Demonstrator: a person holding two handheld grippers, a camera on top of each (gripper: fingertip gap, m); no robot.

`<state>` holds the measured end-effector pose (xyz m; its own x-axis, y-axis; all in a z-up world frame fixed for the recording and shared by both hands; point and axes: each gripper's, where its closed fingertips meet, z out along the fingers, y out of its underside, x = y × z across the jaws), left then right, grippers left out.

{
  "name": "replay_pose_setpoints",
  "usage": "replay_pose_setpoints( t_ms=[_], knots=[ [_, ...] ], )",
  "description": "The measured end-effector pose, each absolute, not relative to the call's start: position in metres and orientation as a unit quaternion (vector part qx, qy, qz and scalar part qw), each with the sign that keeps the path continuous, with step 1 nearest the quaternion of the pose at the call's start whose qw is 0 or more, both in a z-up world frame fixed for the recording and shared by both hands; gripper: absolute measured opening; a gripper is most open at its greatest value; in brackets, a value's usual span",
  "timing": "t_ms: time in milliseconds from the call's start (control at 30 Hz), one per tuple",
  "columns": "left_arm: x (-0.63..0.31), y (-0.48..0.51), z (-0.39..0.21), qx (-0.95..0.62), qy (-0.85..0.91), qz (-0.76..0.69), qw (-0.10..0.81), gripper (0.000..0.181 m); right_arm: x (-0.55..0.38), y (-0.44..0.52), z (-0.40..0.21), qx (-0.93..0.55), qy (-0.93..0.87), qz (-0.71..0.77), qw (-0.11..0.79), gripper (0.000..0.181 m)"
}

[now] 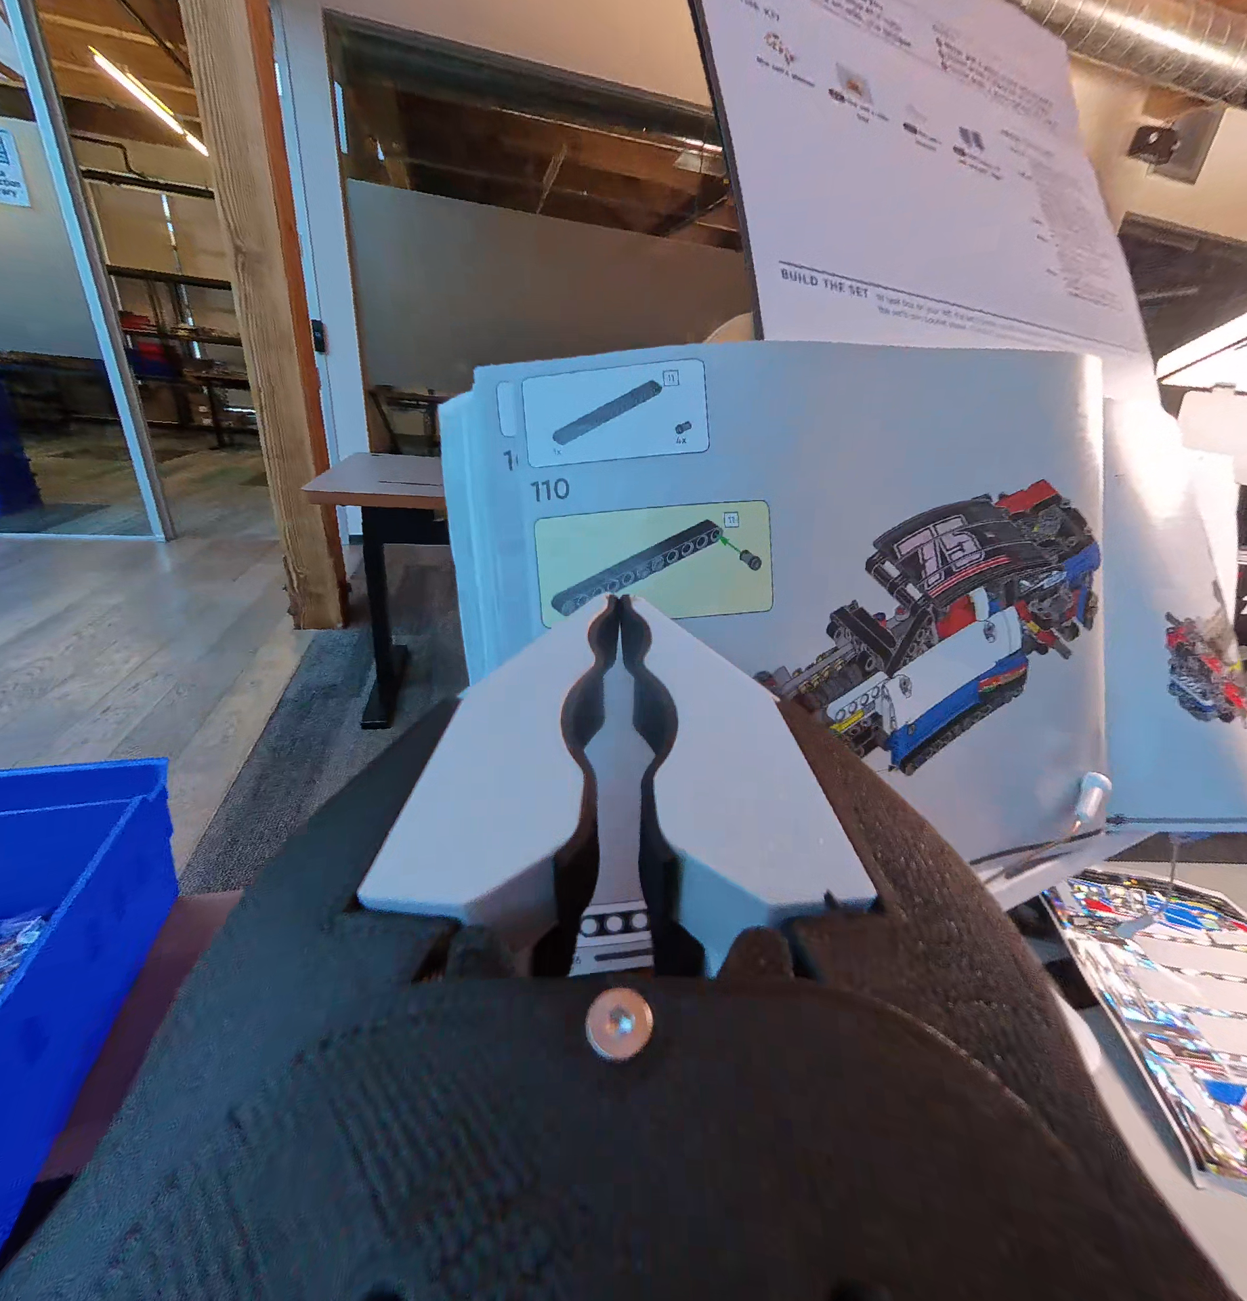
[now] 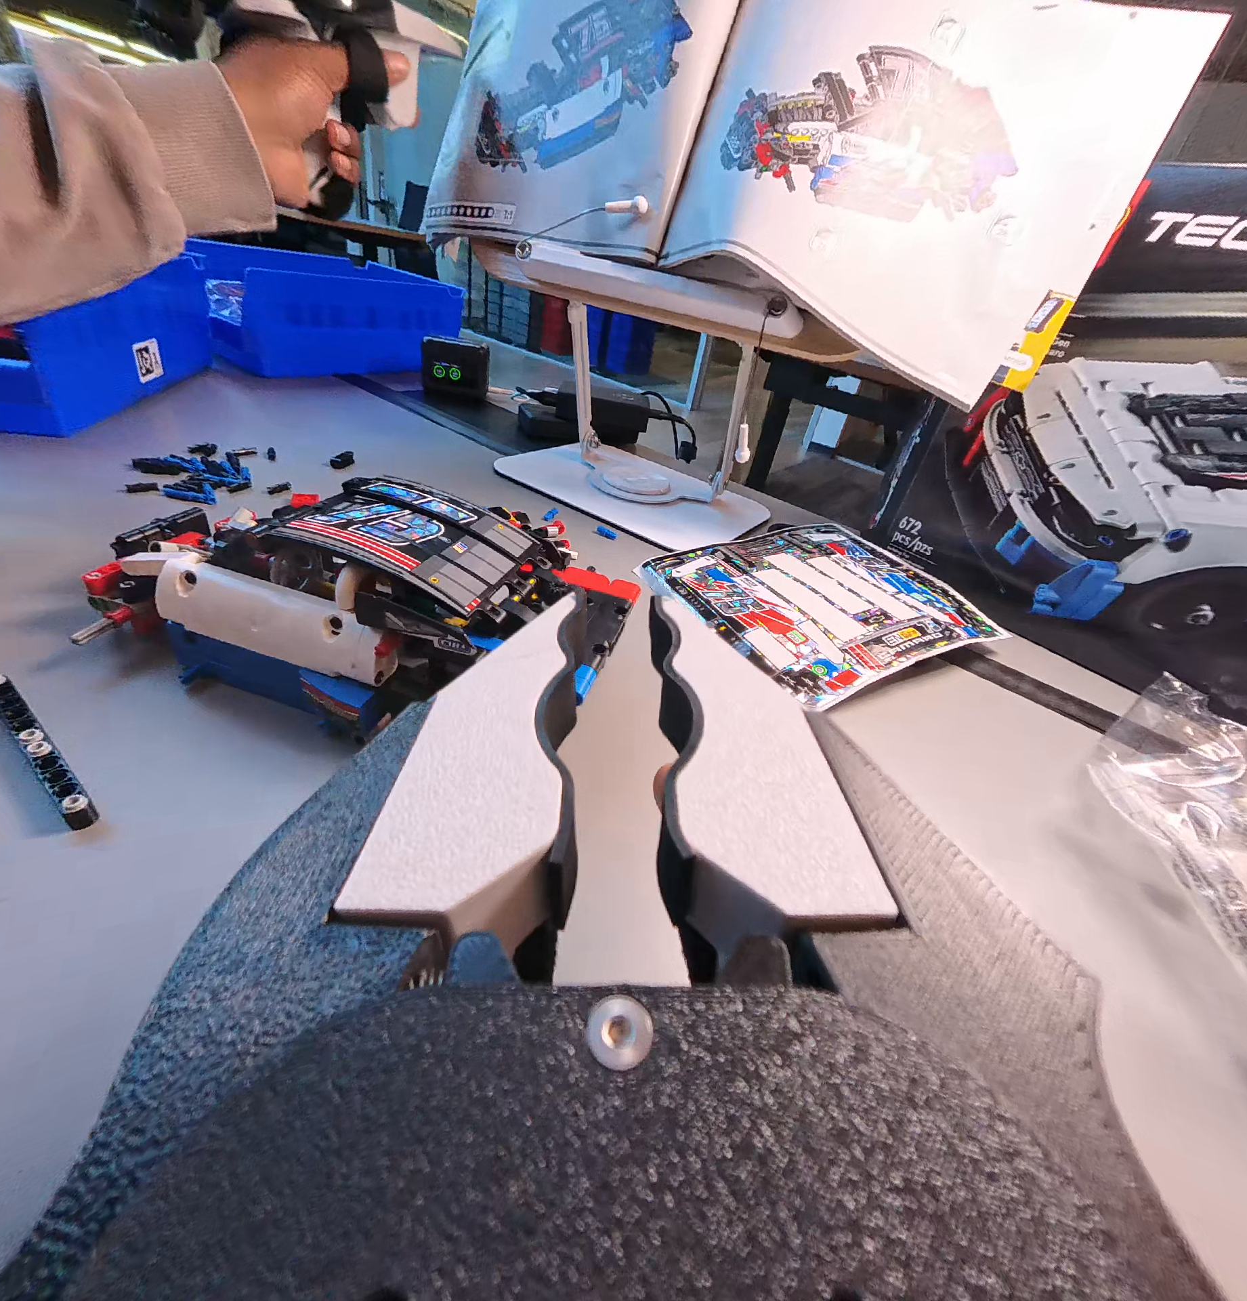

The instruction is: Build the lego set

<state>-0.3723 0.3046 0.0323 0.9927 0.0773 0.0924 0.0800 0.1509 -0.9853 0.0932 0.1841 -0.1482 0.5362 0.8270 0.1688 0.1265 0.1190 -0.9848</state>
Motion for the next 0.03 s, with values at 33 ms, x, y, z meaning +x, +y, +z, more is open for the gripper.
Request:
replay_pose_setpoints(
  t_ms=[33],
  knots=[
    [-0.3736,0.3084,0.0303,-0.657,-0.06,0.005,0.752,0.0,0.0932,0.1848,-0.148,-0.604,-0.393,0.277,0.635,0.016]
  ],
)
